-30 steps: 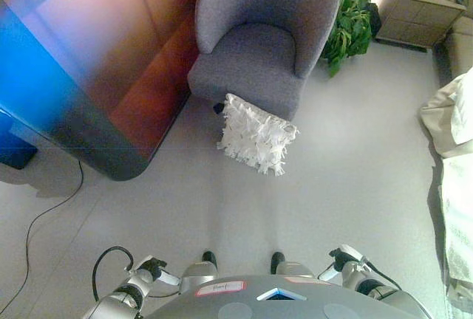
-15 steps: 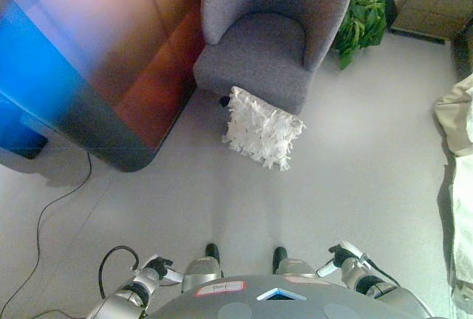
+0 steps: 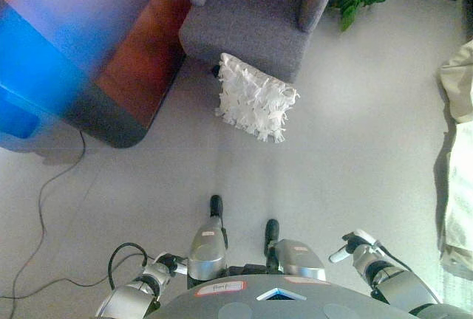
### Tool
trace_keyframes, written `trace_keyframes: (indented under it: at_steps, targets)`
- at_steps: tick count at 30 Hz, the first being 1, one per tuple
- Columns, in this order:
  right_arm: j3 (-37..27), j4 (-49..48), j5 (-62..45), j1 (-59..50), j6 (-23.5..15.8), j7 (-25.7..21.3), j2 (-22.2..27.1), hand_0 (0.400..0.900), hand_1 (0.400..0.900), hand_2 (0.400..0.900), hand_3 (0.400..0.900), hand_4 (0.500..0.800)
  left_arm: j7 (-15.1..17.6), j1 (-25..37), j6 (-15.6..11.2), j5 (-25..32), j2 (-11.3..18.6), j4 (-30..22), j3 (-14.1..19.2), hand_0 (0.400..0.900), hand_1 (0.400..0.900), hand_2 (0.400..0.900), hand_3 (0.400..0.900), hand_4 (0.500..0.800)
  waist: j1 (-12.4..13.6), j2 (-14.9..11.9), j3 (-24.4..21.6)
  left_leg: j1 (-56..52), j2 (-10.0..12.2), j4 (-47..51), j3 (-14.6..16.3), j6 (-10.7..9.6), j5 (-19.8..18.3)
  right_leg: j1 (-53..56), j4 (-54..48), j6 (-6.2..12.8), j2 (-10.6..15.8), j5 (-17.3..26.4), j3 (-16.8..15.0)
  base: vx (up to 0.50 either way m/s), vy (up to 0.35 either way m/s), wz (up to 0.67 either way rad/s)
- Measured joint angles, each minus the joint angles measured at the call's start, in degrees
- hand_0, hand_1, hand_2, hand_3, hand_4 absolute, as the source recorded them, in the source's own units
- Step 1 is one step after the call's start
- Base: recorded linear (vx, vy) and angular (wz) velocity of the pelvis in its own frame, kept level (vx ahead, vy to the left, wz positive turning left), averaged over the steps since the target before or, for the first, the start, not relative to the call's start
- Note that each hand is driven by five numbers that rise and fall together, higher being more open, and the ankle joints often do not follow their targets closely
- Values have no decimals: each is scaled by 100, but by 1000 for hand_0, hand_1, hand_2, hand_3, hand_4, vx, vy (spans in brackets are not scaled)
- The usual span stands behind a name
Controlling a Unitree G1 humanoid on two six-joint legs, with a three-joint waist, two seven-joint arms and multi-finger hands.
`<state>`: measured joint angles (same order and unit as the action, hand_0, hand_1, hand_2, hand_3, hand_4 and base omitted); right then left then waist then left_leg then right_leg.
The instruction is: Pick up the pillow and put it on the sofa.
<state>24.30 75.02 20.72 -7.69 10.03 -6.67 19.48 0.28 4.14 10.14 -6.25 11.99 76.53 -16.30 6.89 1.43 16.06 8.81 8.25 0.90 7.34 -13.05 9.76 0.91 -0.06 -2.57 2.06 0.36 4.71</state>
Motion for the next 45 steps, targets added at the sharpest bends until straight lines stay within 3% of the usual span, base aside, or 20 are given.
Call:
trace_keyframes:
  at_steps: [1,2,3,6,8,10,12,15,19,21,24,28,31,32,34,35,38,40,42,45]
  targets:
    - [33,-13,4,18,-51,4,65,900,900,900,900,800,6,-122,7,28,-100,20,39,900,900,900,900,800,75,151,-67,-22,103,-12,-63,-13,-451,107,10,123,-152,-2,-100,590,173,-15]
    - [4,-15,14,10,-69,27,78,900,900,900,900,800,-9,-197,2,43,-120,-46,78,900,900,900,900,800,130,353,-59,-39,314,-1,-25,203,-345,30,773,210,-337,-388,117,589,196,-7]
    - [19,-16,28,-6,-68,73,-115,900,900,900,900,800,25,-184,-22,44,68,-131,120,900,900,900,900,800,191,149,11,-39,297,-220,207,329,-203,7,1391,184,-240,-1041,137,628,252,-7]
    - [15,2,32,60,-155,192,-396,900,900,900,900,800,44,-79,62,91,248,-250,226,900,900,900,900,800,125,-23,-134,188,277,-666,663,540,-208,294,1152,168,-18,-1224,170,617,316,-16]
    - [14,30,36,-19,-151,209,-425,900,900,900,900,800,46,8,173,222,244,-220,225,900,900,900,900,800,262,-85,-194,232,48,-490,531,638,-206,363,1099,297,225,-1300,51,579,368,15]
    - [7,130,35,1,-142,226,-440,900,900,900,900,800,47,-23,270,291,244,-148,216,900,900,900,900,800,284,-67,-400,212,-92,-604,568,1205,-110,523,1098,605,503,-1488,83,541,375,14]
    - [-58,131,37,6,-143,274,-572,900,900,900,900,800,48,7,386,301,361,-127,247,900,900,900,900,800,298,-436,-525,51,-560,-558,719,1525,-331,427,1656,815,990,-1541,193,534,360,15]
    - [-56,-109,153,-3,-114,279,-549,900,900,900,900,800,15,51,456,310,432,-241,179,900,900,900,900,800,254,-386,-665,-338,-749,-346,651,1708,-511,-93,3046,929,1182,-881,150,471,246,39]
    - [-49,-446,33,23,-142,198,-543,900,900,900,900,800,17,149,460,312,609,-341,-99,900,900,900,900,800,-39,-251,-845,-879,-895,302,365,1871,-513,-731,3560,1003,1028,-807,316,389,37,76]
    - [-98,-531,-236,-3,-174,94,-510,900,900,900,900,800,16,207,469,312,600,-285,-227,900,900,900,900,800,-337,-30,-872,-914,-863,374,-97,1909,-528,-996,2193,893,694,-831,544,412,-66,98]
    - [-341,-600,-684,-17,-376,-14,-512,900,900,900,900,800,28,227,315,257,555,-246,-196,900,900,900,900,800,-754,-98,-869,-1043,-1189,375,-626,1969,-669,-1419,442,1101,689,-258,398,528,-40,97]
    - [-474,-584,-658,-28,-432,-25,-515,900,900,900,900,800,30,58,148,155,434,-252,-152,900,900,900,900,800,-818,-217,-843,-1408,-1424,373,-1035,1929,-925,-1493,-443,1106,848,379,507,506,-72,47]
    - [-485,-574,-639,100,-420,17,-510,900,900,900,900,800,37,-335,104,-51,390,-235,-154,900,900,900,900,800,-809,-304,-859,-1857,-1395,360,-1185,1724,-1314,-1197,-291,944,904,630,819,411,-132,7]
    - [-493,-554,-641,125,-382,55,-477,900,900,900,900,800,44,-538,105,-78,367,-213,-154,900,900,900,900,800,-808,-260,-879,-2019,-1170,248,-972,1524,-1533,-1116,-10,787,894,842,1166,402,-170,3]
    - [-488,-525,-638,154,-348,83,-427,900,900,900,900,800,74,-646,110,-85,364,-212,-152,900,900,900,900,800,-789,-199,-911,-2151,-970,120,-675,1365,-1762,-1031,171,332,758,993,1306,380,-178,7]
    - [-488,-527,-624,133,-278,117,-392,900,900,900,900,800,84,-666,97,-88,355,-220,-145,900,900,900,900,800,-734,-141,-941,-2155,-743,-27,-527,1237,-1862,-933,191,268,544,879,1347,320,-166,6]
    - [-454,-535,-503,61,-188,122,-345,900,900,900,900,800,36,-517,95,-91,354,-156,-59,900,900,900,900,800,-670,-264,-940,-1857,-640,-733,-409,1057,-1923,-878,197,160,460,740,1348,242,-173,-3]
    - [-405,-499,-426,-32,-132,103,-257,900,900,900,900,800,14,-309,87,-90,292,-90,85,900,900,900,900,800,-642,-348,-918,-1159,-655,-2292,-275,867,-1942,-747,148,100,525,589,1395,198,-78,-35]
    - [-173,-486,-426,-122,-11,38,-182,900,900,900,900,800,9,-177,86,-87,244,-119,141,900,900,900,900,800,-492,-328,-832,-246,-593,-4123,-341,543,-1405,-466,-61,-12,488,514,1196,181,88,-37]
    - [11,-480,-429,-374,77,-138,-93,900,900,900,900,800,11,-140,94,-68,207,-374,75,900,900,900,900,800,-519,-160,-582,259,-188,-3059,-254,660,-1466,-238,-237,-32,342,455,986,204,187,-51]
